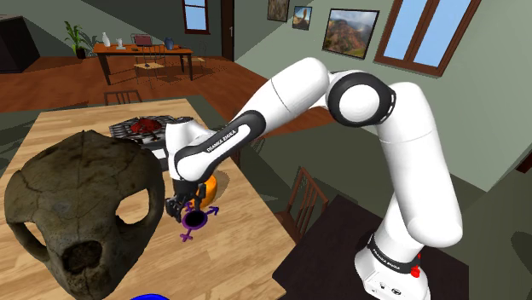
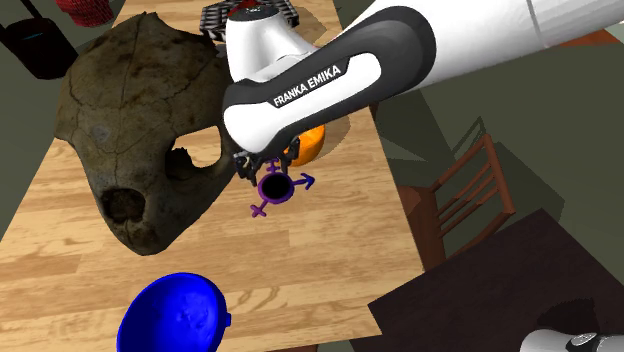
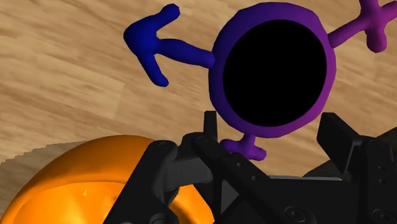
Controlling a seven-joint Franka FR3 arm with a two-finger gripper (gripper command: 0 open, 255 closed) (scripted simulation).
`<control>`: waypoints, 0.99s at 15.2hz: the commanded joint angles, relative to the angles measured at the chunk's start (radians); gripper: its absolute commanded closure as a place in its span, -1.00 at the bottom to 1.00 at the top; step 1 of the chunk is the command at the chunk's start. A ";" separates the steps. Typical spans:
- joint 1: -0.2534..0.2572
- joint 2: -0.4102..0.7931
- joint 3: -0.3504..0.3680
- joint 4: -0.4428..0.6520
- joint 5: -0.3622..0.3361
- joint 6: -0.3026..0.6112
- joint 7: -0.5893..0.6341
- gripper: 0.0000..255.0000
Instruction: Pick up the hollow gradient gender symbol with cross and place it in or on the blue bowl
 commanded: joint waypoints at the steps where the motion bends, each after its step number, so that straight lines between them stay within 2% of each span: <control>1: -0.002 -0.016 0.003 0.004 0.003 -0.020 0.000 1.00; 15: -0.014 -0.119 0.019 0.040 0.026 -0.156 0.000 1.00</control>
